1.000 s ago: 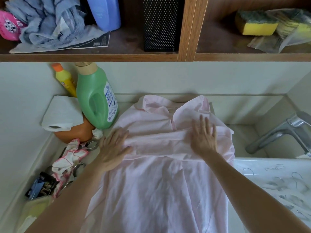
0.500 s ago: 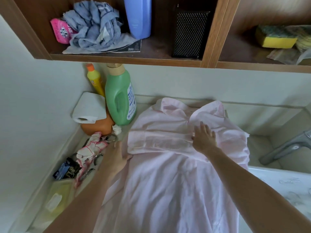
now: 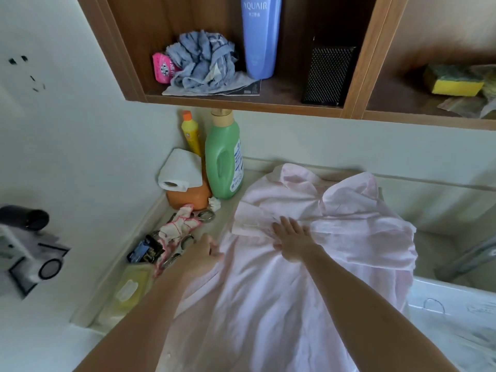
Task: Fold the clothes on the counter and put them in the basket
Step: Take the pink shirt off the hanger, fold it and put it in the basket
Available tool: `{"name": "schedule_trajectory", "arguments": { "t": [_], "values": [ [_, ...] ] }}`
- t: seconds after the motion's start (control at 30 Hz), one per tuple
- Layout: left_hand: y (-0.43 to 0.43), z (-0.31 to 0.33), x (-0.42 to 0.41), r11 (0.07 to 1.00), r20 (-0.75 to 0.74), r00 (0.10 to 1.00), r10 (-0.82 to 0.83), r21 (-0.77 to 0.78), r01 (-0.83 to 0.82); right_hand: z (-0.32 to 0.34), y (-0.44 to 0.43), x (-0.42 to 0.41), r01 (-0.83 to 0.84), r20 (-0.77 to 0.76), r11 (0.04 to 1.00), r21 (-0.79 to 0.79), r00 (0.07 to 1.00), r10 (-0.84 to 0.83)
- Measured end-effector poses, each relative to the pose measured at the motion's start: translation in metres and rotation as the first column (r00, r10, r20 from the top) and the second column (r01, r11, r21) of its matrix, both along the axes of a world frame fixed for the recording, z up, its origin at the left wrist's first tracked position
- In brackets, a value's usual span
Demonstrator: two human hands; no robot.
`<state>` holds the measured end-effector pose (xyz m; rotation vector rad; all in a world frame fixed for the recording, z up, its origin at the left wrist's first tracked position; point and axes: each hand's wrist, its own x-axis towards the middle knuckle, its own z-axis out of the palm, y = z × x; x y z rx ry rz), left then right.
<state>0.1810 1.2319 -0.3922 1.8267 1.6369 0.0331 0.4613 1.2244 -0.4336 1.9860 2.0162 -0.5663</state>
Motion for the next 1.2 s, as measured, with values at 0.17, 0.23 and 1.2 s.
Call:
{"name": "schedule_trajectory", "arguments": {
  "t": [0.17, 0.23, 1.2],
  "values": [
    [-0.038, 0.015, -0.023, 0.971, -0.16, 0.984, -0.083, -0.237, 0.044, -0.003, -0.008, -0.016, 0.097, -0.008, 0.995, 0.037, 0.995, -0.097],
    [-0.036, 0.016, -0.034, 0.983, -0.167, 0.986, -0.015, -0.182, -0.016, -0.005, -0.011, -0.011, 0.095, -0.071, 0.994, 0.047, 0.993, -0.092],
    [-0.011, 0.147, -0.019, 0.616, 0.123, 0.991, -0.044, 0.785, -0.07, 0.159, 0.005, -0.161, 0.138, -0.581, 0.801, 0.583, 0.759, 0.292]
  ]
}}
